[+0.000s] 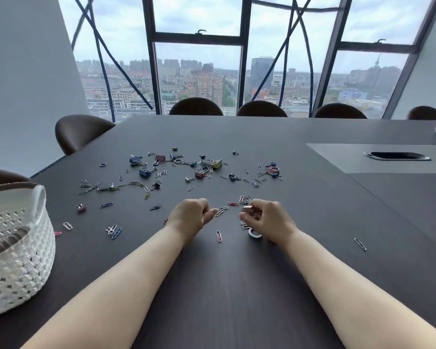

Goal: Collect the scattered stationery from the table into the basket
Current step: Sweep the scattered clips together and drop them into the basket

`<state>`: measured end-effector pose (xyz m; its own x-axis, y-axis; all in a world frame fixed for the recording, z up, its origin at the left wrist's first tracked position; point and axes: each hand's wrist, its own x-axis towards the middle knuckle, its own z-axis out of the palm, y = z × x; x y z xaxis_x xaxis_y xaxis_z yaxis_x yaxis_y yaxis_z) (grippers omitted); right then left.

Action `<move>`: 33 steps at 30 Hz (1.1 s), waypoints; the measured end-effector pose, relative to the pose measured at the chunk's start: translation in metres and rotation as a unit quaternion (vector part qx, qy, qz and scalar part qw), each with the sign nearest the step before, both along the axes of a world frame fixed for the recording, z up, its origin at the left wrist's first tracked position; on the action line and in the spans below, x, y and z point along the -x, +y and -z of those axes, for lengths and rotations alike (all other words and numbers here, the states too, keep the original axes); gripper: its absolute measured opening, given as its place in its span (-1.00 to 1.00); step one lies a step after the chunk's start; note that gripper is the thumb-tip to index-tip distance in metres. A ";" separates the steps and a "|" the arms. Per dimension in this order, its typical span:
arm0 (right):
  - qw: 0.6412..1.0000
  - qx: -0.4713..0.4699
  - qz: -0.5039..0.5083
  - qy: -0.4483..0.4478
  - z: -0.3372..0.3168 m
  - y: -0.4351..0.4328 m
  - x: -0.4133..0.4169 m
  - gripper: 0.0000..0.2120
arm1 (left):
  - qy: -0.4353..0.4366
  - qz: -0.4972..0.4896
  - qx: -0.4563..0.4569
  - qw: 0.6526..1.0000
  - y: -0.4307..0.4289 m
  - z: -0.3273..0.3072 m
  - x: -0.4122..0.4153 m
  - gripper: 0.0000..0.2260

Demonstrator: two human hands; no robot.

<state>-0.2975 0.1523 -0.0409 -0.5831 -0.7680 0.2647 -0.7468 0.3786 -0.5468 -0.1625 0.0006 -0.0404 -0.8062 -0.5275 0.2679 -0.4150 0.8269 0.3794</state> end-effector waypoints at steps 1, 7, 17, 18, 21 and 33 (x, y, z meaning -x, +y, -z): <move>1.000 0.012 -0.009 -0.016 -0.005 -0.002 -0.003 -0.73 | 0.019 0.001 -0.010 1.000 0.000 -0.006 -0.009 -0.73; 0.987 0.116 -0.080 -0.079 -0.050 -0.044 -0.062 -0.70 | 0.125 -0.021 0.043 0.991 -0.008 -0.073 -0.092 -0.74; 0.940 0.224 -0.228 -0.119 -0.114 -0.149 -0.236 -0.73 | 0.057 -0.206 0.116 0.970 -0.078 -0.134 -0.303 -0.71; 0.937 0.231 -0.234 -0.113 -0.114 -0.155 -0.248 -0.72 | 0.026 -0.204 0.098 0.974 -0.085 -0.128 -0.316 -0.70; 0.941 0.233 -0.231 -0.075 -0.113 -0.163 -0.272 -0.69 | -0.027 -0.179 0.028 0.983 -0.097 -0.116 -0.338 -0.71; 0.939 0.221 -0.258 -0.063 -0.108 -0.172 -0.297 -0.77 | -0.048 -0.105 0.028 0.993 -0.104 -0.115 -0.355 -0.85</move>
<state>-0.0001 -0.0197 0.0670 -0.2125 -0.7882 0.5775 -0.6875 -0.2993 -0.6616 0.1924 -0.1035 0.0742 -0.7032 -0.6733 0.2284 -0.6124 0.7368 0.2864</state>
